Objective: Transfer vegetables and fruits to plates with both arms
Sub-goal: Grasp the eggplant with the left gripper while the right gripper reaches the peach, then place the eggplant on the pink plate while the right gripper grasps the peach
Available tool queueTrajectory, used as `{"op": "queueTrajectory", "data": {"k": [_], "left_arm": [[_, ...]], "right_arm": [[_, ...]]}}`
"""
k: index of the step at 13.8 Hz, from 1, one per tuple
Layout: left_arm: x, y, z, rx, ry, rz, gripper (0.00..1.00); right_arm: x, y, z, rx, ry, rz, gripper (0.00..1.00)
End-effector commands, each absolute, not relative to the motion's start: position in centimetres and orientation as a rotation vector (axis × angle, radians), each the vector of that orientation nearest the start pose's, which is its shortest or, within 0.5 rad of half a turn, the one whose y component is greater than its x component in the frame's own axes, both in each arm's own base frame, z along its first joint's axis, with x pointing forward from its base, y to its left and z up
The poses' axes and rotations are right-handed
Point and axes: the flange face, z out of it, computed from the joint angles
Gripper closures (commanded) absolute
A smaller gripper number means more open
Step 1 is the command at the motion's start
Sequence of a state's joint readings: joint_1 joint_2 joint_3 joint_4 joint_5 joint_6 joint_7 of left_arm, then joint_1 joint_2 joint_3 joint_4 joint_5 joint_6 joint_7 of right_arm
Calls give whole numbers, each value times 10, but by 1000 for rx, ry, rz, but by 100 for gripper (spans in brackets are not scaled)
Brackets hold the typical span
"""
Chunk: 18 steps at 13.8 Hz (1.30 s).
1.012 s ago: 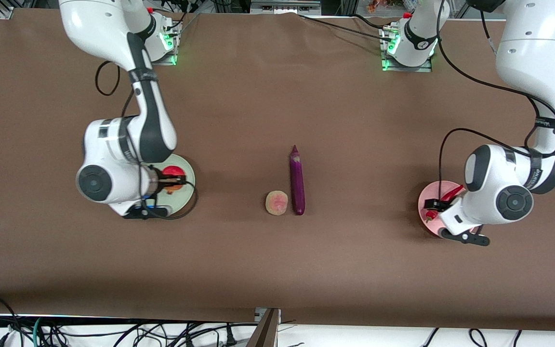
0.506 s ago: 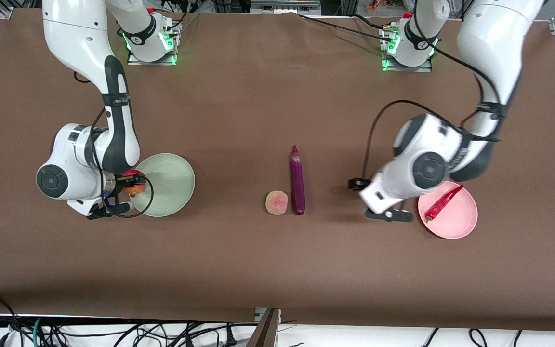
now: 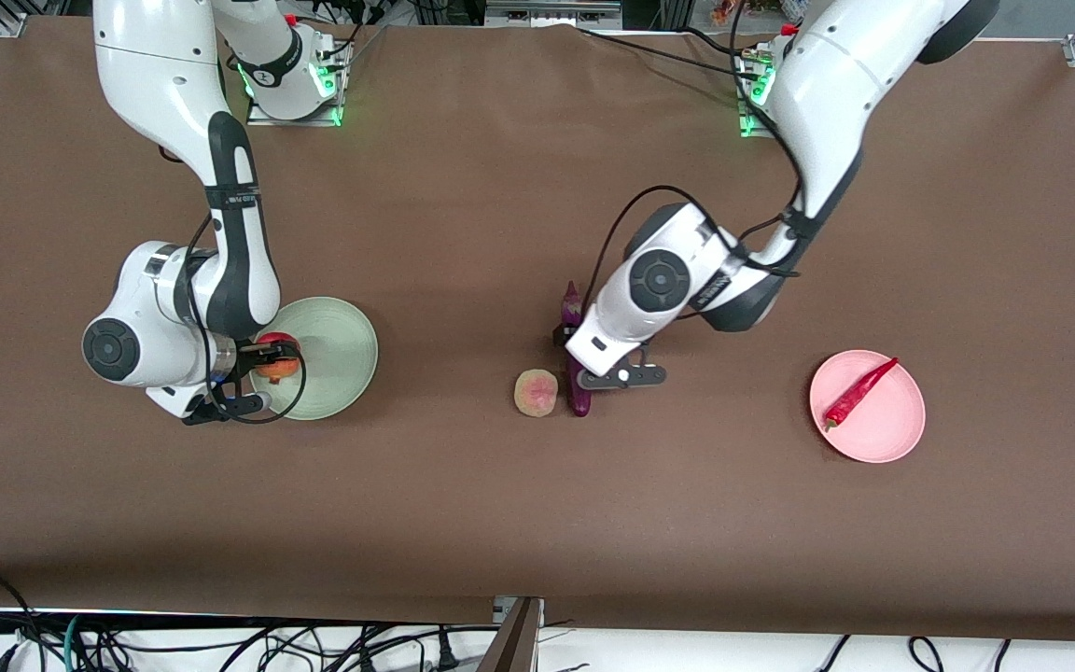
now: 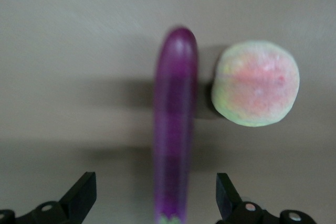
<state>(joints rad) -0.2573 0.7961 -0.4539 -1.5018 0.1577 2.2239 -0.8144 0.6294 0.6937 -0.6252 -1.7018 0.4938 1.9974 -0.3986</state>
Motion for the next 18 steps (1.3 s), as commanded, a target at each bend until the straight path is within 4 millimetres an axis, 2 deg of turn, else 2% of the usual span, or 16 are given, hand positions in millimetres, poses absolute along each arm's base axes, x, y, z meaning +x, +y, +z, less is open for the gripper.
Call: {"op": "queueTrajectory", "data": {"k": [1,2,3,4,5,6,7,9,10,11,12,14,16,17,18], "left_arm": [[574,-418,195,-3223,-221,184,0],[573,-417,184,-3208,-177,181,16],[570,-422,176,-3207,-148,162,50],[569,-423,174,-3210,-144,156,79],[570,-422,176,-3211,-151,151,100],[574,-419,184,-3207,-172,145,100],[582,-408,199,-3195,-187,136,100],[608,-355,244,-3110,-227,191,100],[624,-320,277,-3096,-233,176,100],[637,-282,296,-3091,-218,203,100],[644,-245,302,-3066,-161,268,100],[657,-164,301,-3040,-51,408,100],[666,-112,308,-3046,68,409,100],[669,-82,302,-3034,94,423,100],[672,-54,295,-3016,128,429,100]], "right_arm": [[654,79,250,-3020,-305,276,1],[657,87,259,-3019,-256,283,1],[662,97,270,-3020,-200,292,1],[668,109,284,-3021,-157,286,1],[671,127,290,-3016,-112,291,1],[671,153,294,-3006,-66,285,1],[666,183,293,-2990,-17,302,1],[649,242,289,-2989,142,332,1],[644,278,295,-2990,210,305,1],[645,313,299,-2982,276,250,1],[648,343,303,-2956,356,199,1],[652,390,293,-2904,465,116,1],[637,435,278,-2868,498,9,1],[633,447,273,-2861,482,-50,1],[634,449,263,-2860,479,-78,1]]}}
